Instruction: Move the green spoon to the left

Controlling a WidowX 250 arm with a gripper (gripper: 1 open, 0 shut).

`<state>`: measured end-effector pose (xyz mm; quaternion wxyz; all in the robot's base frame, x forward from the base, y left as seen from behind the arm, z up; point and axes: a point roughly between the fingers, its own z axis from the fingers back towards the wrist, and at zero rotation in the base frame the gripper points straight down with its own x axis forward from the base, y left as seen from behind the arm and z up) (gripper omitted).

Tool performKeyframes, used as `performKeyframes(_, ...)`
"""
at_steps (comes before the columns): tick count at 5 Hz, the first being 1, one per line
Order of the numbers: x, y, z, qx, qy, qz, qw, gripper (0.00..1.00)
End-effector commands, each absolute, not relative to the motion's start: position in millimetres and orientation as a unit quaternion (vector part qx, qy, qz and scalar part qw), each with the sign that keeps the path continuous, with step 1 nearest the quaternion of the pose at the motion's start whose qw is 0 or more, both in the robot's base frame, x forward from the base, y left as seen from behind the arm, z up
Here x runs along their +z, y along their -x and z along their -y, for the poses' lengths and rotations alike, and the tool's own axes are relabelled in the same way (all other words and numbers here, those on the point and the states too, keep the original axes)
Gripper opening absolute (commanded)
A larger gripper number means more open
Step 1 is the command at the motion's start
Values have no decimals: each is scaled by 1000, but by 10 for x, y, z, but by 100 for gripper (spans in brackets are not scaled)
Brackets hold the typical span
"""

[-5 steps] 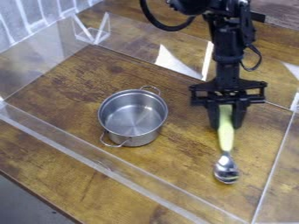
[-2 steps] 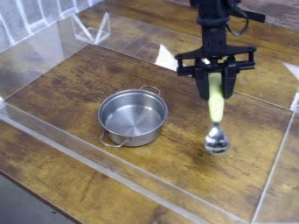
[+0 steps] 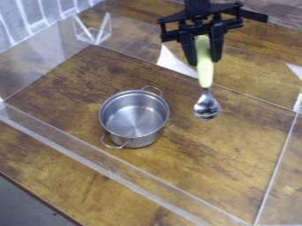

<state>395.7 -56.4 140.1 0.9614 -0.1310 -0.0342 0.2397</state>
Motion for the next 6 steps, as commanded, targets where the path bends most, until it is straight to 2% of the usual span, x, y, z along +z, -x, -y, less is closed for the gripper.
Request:
performKeyframes(1,1751,-3844,257,256,137,98,952,0)
performKeyframes(4,1695,-3661,-339,282,123,132,942,0)
performKeyframes(5,1697,-3608,-591,277,113,142,944,0)
performKeyframes(6,1690,-3565,-826,255,88,150,951,0)
